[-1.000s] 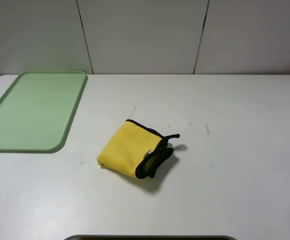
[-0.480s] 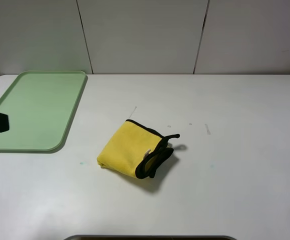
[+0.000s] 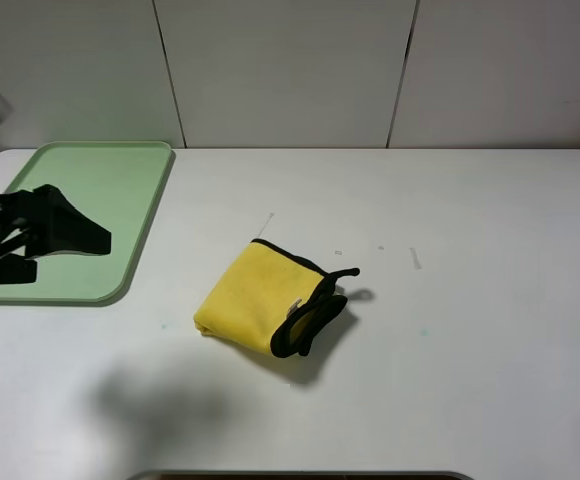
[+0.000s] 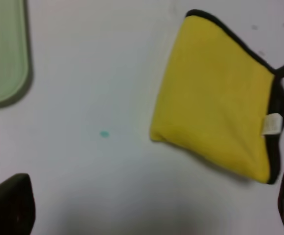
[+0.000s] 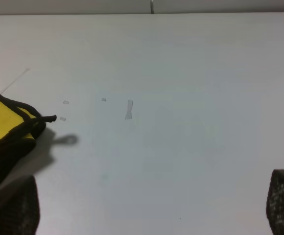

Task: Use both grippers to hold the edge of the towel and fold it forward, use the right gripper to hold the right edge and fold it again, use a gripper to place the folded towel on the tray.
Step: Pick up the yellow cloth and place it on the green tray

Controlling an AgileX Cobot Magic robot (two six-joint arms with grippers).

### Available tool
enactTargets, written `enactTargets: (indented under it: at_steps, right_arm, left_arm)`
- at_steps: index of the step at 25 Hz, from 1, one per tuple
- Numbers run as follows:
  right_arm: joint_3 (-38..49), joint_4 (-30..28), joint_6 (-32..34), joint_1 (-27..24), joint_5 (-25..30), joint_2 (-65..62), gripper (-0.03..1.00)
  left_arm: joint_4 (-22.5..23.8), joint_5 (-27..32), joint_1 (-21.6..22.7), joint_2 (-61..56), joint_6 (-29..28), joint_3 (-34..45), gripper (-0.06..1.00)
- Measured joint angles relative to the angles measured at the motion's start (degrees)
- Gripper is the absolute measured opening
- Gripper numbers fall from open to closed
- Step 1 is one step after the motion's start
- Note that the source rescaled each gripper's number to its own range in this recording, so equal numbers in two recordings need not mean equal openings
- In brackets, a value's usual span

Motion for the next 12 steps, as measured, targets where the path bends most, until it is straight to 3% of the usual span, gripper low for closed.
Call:
enactTargets:
  at_steps: [6,12]
  right_arm:
    - [0.0,0.0,0.0,0.0,0.0,0.0,1.0]
    - [0.0,0.0,0.0,0.0,0.0,0.0,1.0]
  left_arm:
    - [-3.8,-5.4,-3.4,11.0,5.1,-0.8,1.0]
    - [-4.6,-8.9,-8.2,21.6,6.2,-4.9,1.0]
